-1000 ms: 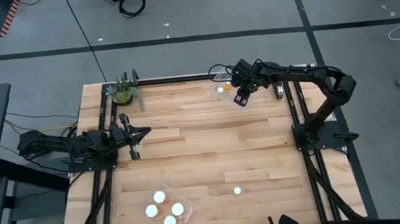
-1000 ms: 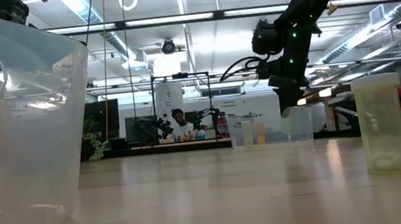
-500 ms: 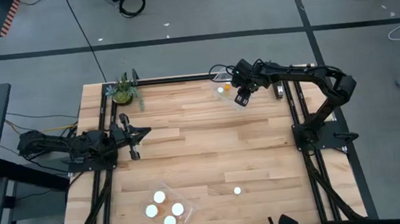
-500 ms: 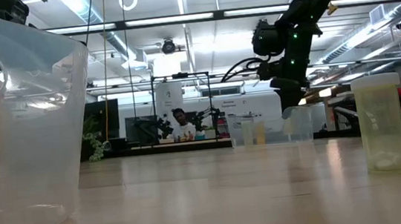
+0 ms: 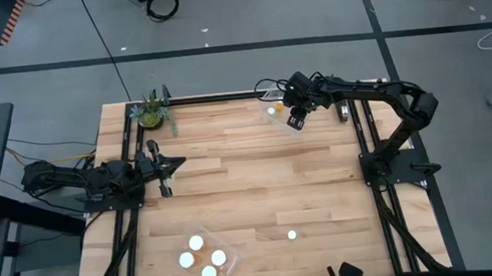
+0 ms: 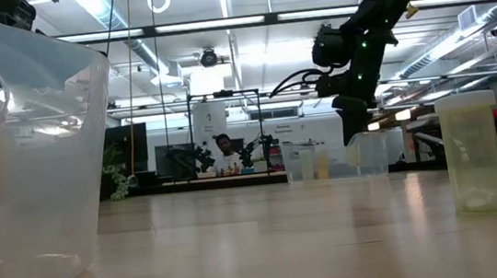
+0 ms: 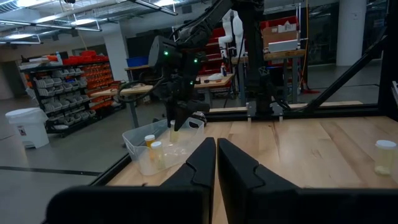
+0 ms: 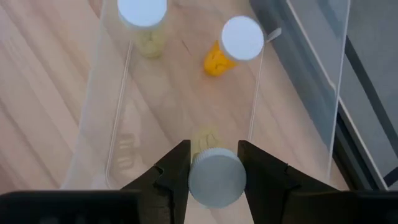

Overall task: Pick and place medicine bottles into bin by pill shape (circle, oval)
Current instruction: Put the yellow tablet bottle into the top transparent bin

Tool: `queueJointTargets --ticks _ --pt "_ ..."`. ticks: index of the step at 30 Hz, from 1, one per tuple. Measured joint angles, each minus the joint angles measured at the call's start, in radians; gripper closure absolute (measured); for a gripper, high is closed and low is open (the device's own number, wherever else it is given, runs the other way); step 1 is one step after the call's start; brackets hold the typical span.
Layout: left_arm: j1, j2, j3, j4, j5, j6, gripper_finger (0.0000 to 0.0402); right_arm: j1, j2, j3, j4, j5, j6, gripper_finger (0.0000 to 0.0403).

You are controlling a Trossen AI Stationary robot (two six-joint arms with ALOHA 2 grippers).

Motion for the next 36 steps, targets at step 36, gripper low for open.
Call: queueJointTargets --ticks 36 --pt "0.0 0.0 0.0 0.0 0.0 0.0 0.0372 -0.001 0.0 -0.088 0.078 0.008 0.038 0.0256"
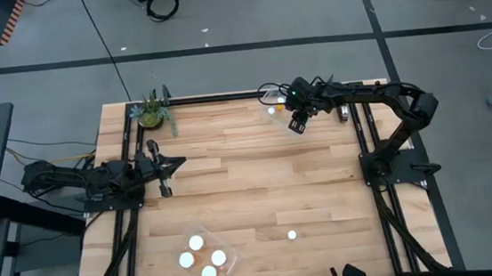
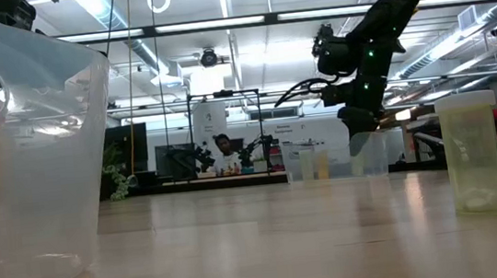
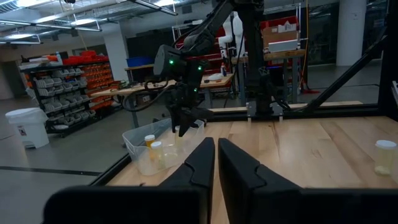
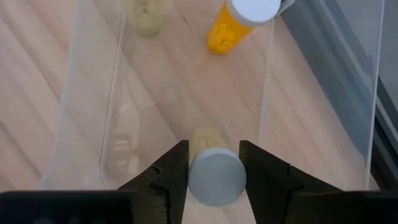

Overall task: Pick and place medicine bottles into bin by pill shape (circle, oval)
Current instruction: Put the yellow tablet bottle into the top transparent bin

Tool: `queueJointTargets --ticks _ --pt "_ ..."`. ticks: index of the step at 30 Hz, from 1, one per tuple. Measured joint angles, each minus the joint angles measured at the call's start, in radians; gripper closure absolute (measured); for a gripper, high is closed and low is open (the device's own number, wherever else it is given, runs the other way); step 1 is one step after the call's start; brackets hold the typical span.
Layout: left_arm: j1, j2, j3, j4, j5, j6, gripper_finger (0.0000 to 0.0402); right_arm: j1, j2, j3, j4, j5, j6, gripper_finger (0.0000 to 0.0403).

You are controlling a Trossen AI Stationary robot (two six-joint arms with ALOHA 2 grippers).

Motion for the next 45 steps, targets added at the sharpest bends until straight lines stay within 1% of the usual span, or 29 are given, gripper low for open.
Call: queueJointTargets --ticks 4,8,14,24,29,33,39,45 --pt "0.0 0.0 0.0 0.0 0.0 0.0 0.0378 0.0 0.0 0.0 0.0 0.0 0.005 0.024" --pt "0.0 0.0 0.0 0.0 0.0 0.0 0.0375 0.0 0.0 0.0 0.0 0.0 0.007 0.0231" --pt "0.0 0.0 0.0 0.0 0.0 0.0 0.0366 0.0 0.0 0.004 0.004 0.0 0.008 0.0229" --pt "0.0 0.0 0.0 0.0 0.0 0.0 0.0378 0.001 0.0 0.083 -0.038 0.0 0.015 0.0229" --pt "0.0 0.0 0.0 0.0 0.0 0.0 0.0374 0.01 0.0 0.103 -0.048 -0.011 0.026 0.0229" --pt "0.0 0.0 0.0 0.0 0.0 0.0 0.0367 0.05 0.0 0.103 -0.048 -0.053 0.03 0.0229" --pt "0.0 0.0 0.0 0.0 0.0 0.0 0.0371 0.14 0.0 0.103 -0.047 -0.057 0.046 0.0229" --pt "0.0 0.0 0.0 0.0 0.0 0.0 0.0378 0.243 0.0 0.103 -0.047 -0.07 0.104 0.0229"
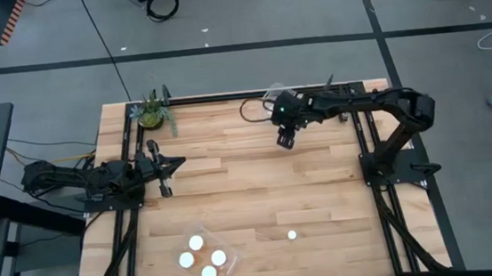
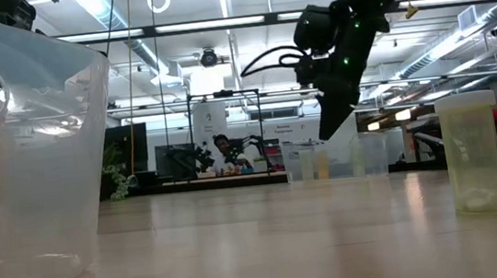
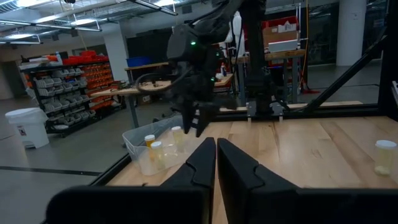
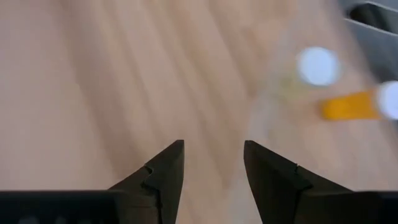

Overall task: Pick and place medicine bottles into bin by pill shape (circle, oval)
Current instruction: Put the yellow tablet bottle into the top transparent bin

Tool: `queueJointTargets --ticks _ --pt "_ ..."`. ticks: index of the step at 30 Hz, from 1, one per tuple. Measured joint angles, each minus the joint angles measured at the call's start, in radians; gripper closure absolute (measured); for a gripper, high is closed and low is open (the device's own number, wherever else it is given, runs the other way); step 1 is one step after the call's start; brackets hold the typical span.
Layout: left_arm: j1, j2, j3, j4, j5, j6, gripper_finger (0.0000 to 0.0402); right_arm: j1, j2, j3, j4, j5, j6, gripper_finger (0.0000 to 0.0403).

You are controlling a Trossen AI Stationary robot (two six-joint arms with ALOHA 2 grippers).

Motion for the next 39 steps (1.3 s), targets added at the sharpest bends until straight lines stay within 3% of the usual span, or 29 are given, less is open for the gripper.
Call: queueJointTargets --ticks 7,26,39 --pt "0.0 0.0 0.0 0.0 0.0 0.0 0.0368 0.145 0.0 0.0 0.0 -0.05 0.088 0.0229" --pt "0.0 0.0 0.0 0.0 0.0 0.0 0.037 0.569 0.0 0.0 0.011 -0.051 0.341 0.0229" --pt "0.0 0.0 0.0 0.0 0.0 0.0 0.0378 0.803 0.0 -0.001 0.094 -0.044 0.353 0.0229"
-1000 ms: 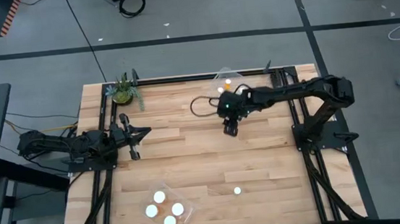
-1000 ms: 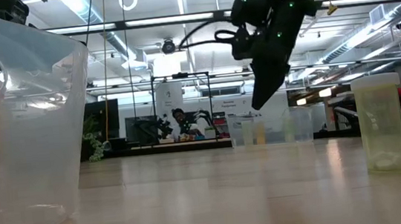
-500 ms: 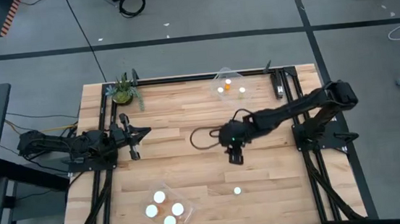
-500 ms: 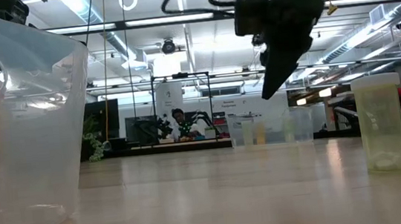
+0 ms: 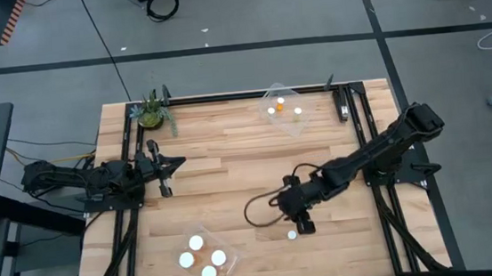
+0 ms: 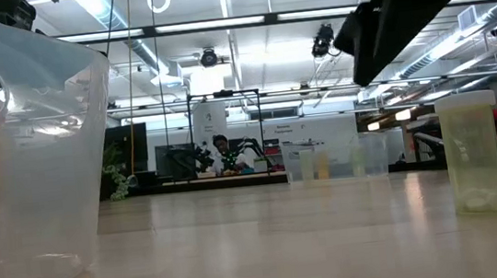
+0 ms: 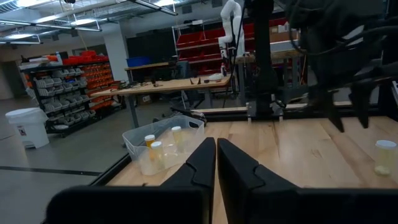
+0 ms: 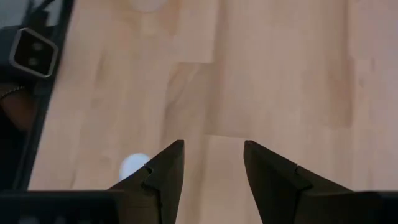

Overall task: Pick and place medicine bottles into bin by pill shape (circle, oval)
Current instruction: Put the yellow tablet bottle into the top transparent bin

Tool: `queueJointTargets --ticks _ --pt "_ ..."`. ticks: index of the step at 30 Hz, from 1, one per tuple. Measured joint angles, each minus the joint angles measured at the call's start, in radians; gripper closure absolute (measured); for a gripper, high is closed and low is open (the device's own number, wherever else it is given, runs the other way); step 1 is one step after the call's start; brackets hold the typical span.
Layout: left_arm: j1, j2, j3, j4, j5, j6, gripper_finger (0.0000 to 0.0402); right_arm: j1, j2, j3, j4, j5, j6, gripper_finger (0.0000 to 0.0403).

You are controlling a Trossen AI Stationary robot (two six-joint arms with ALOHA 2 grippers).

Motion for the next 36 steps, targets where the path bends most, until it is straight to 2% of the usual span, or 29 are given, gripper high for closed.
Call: queueJointTargets --ticks 12,21,30,36 --pt "0.0 0.0 0.0 0.0 0.0 0.0 0.0366 0.105 0.0 0.0 0.016 0.104 0.019 0.0229" --pt "0.0 0.0 0.0 0.0 0.0 0.0 0.0378 0.134 0.008 0.0 0.081 0.107 0.036 0.0229" --pt "0.0 0.0 0.0 0.005 0.0 0.0 0.0366 0.149 0.027 -0.001 0.114 0.12 0.053 0.0229" --pt "0.0 0.0 0.0 0.0 0.0 0.0 0.0372 0.165 0.027 -0.001 0.125 0.139 0.068 0.0229"
